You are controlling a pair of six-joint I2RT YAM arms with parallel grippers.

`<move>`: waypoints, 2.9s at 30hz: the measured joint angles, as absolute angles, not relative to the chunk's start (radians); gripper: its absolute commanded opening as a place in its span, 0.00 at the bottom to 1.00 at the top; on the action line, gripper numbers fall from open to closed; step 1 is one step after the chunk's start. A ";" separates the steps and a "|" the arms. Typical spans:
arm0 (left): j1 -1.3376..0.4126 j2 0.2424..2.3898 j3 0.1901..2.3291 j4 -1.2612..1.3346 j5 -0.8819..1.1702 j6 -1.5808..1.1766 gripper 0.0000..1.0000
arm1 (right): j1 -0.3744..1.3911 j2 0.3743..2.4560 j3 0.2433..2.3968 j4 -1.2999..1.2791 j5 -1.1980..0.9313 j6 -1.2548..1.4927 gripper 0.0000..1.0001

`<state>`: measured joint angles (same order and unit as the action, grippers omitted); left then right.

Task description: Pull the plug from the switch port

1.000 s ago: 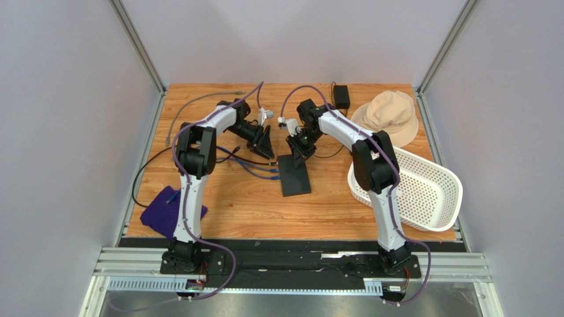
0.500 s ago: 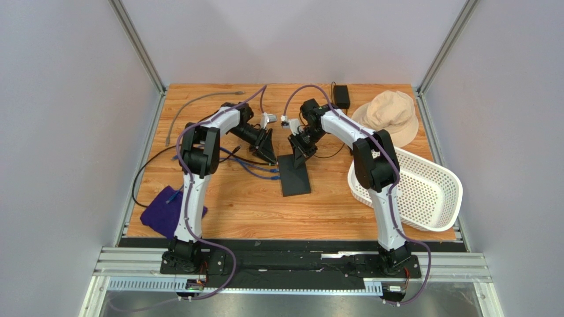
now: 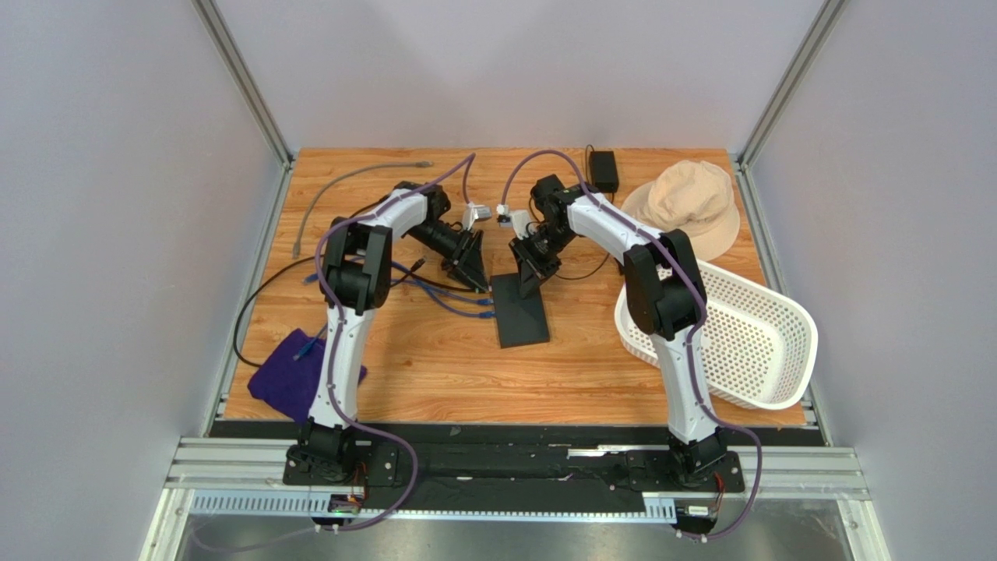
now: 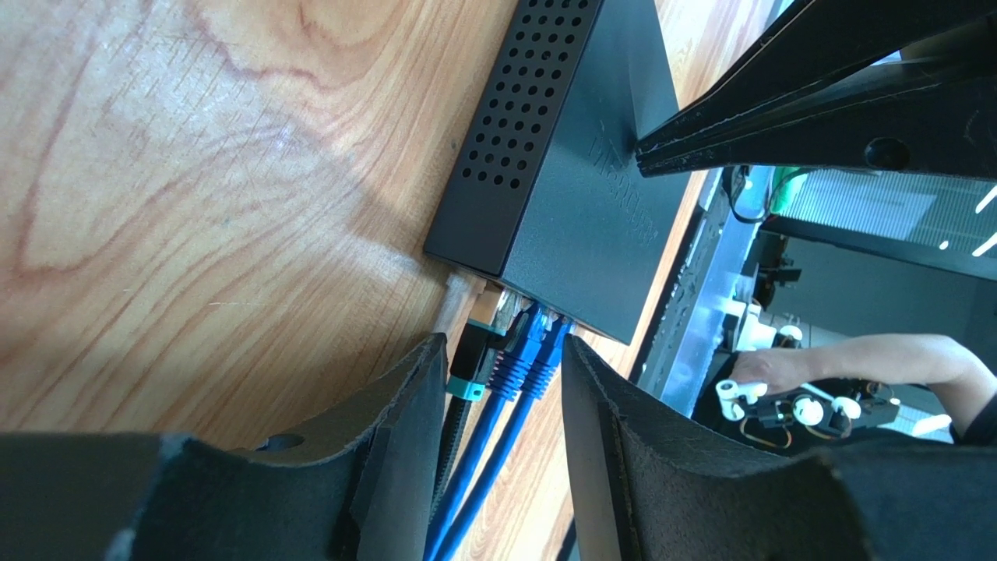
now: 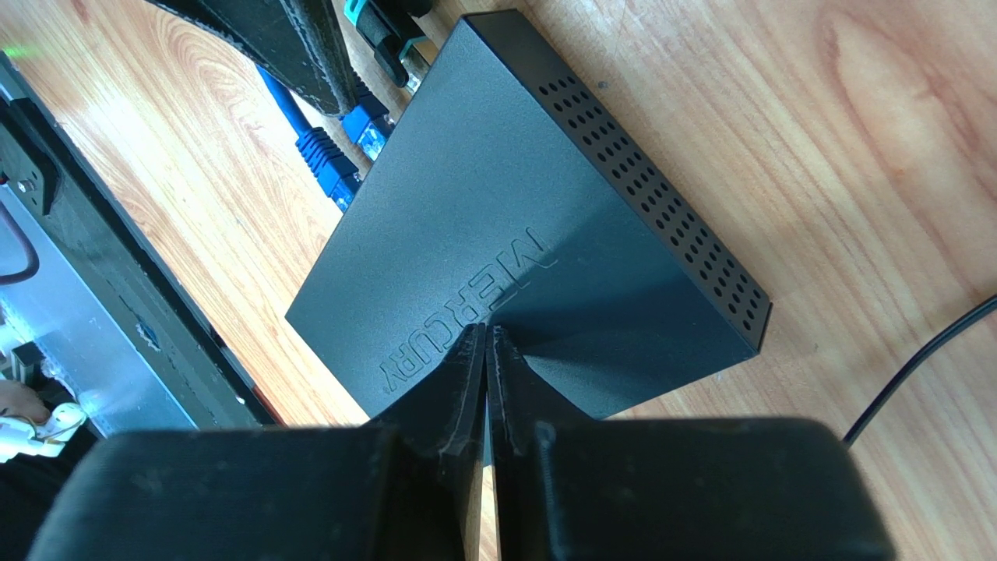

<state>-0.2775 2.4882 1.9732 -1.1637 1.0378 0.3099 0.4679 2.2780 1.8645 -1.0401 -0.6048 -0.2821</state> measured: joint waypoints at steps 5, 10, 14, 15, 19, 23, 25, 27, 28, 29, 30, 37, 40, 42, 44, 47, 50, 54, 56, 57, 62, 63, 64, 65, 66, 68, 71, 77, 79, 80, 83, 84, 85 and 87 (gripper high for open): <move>-0.278 2.508 2.000 -1.187 1.039 0.317 0.46 | 0.468 2.278 1.864 -1.040 -0.605 -0.282 0.06; -0.278 2.534 2.038 -1.218 1.045 0.317 0.46 | 0.468 2.278 1.864 -1.040 -0.605 -0.282 0.06; -0.282 2.544 2.058 -1.227 1.046 0.317 0.46 | 0.468 2.278 1.865 -1.041 -0.605 -0.282 0.06; -0.284 2.546 2.062 -1.229 1.046 0.317 0.46 | 0.468 2.279 1.866 -1.042 -0.605 -0.282 0.06; -0.289 2.551 2.074 -1.234 1.045 0.318 0.45 | 0.467 2.282 1.869 -1.045 -0.611 -0.282 0.06; -0.289 2.556 2.080 -1.239 1.044 0.321 0.38 | 0.466 2.284 1.871 -1.047 -0.612 -0.282 0.06; -0.289 2.558 2.082 -1.239 1.038 0.324 0.33 | 0.466 2.284 1.871 -1.047 -0.612 -0.282 0.06; -0.289 2.562 2.085 -1.239 1.036 0.326 0.27 | 0.466 2.285 1.872 -1.048 -0.613 -0.282 0.05; -0.290 2.564 2.085 -1.239 1.037 0.328 0.25 | 0.466 2.285 1.872 -1.049 -0.613 -0.282 0.05; -0.290 2.564 2.085 -1.240 1.039 0.329 0.22 | 0.466 2.286 1.873 -1.049 -0.613 -0.282 0.05; -0.292 2.565 2.085 -1.241 1.040 0.329 0.13 | 0.466 2.286 1.873 -1.049 -0.613 -0.282 0.05; -0.299 2.565 2.103 -1.247 1.027 0.336 0.00 | 0.466 2.286 1.873 -1.049 -0.614 -0.281 0.05; -0.300 2.565 2.105 -1.250 1.023 0.335 0.00 | 0.466 2.286 1.873 -1.049 -0.614 -0.281 0.05; -0.300 2.565 2.110 -1.255 1.021 0.339 0.00 | 0.466 2.286 1.873 -1.050 -0.614 -0.281 0.05; -0.301 2.571 2.124 -1.269 1.017 0.347 0.00 | 0.466 2.286 1.873 -1.050 -0.614 -0.281 0.05; -0.300 2.585 2.143 -1.290 1.023 0.363 0.00 | 0.466 2.286 1.873 -1.050 -0.614 -0.281 0.05; -0.299 2.593 2.152 -1.302 1.036 0.387 0.00 | 0.466 2.286 1.873 -1.050 -0.614 -0.281 0.05; -0.294 2.596 2.152 -1.308 1.053 0.429 0.00 | 0.466 2.286 1.873 -1.050 -0.614 -0.281 0.05; -0.292 2.599 2.152 -1.310 1.063 0.447 0.00 | 0.466 2.286 1.873 -1.050 -0.614 -0.281 0.05; -0.289 2.600 2.152 -1.312 1.068 0.454 0.00 | 0.466 2.286 1.873 -1.050 -0.614 -0.281 0.04; -0.279 2.619 2.176 -1.329 1.088 0.464 0.00 | 0.466 2.286 1.873 -1.050 -0.614 -0.281 0.05; -0.279 2.627 2.190 -1.339 1.086 0.464 0.00 | 0.466 2.286 1.873 -1.050 -0.614 -0.281 0.04; -0.280 2.632 2.204 -1.347 1.085 0.464 0.00 | 0.466 2.286 1.873 -1.050 -0.614 -0.281 0.04; -0.280 2.638 2.220 -1.347 1.087 0.462 0.00 | 0.466 2.286 1.873 -1.050 -0.614 -0.281 0.04; -0.279 2.640 2.236 -1.353 1.087 0.461 0.00 | 0.466 2.286 1.873 -1.050 -0.614 -0.281 0.04; -0.278 2.641 2.256 -1.350 1.085 0.463 0.00 | 0.466 2.286 1.873 -1.050 -0.614 -0.281 0.04; -0.273 2.641 2.266 -1.347 1.086 0.481 0.00 | 0.466 2.286 1.873 -1.050 -0.614 -0.281 0.04; -0.273 2.643 2.218 -1.342 1.071 0.503 0.40 | 0.466 2.286 1.873 -1.050 -0.614 -0.281 0.04; -0.270 2.642 2.191 -1.342 1.095 0.482 0.43 | 0.466 2.286 1.873 -1.054 -0.613 -0.282 0.04; -0.266 2.638 2.183 -1.352 1.098 0.475 0.44 | 0.466 2.286 1.873 -1.056 -0.613 -0.281 0.04; -0.262 2.634 2.173 -1.370 1.103 0.462 0.45 | 0.466 2.286 1.873 -1.057 -0.613 -0.281 0.04; -0.262 2.634 2.173 -1.371 1.104 0.460 0.45 | 0.466 2.286 1.873 -1.057 -0.613 -0.282 0.04; -0.263 2.634 2.173 -1.372 1.103 0.459 0.45 | 0.466 2.286 1.873 -1.057 -0.613 -0.282 0.04; -0.263 2.634 2.173 -1.374 1.107 0.461 0.45 | 0.466 2.286 1.873 -1.057 -0.613 -0.282 0.04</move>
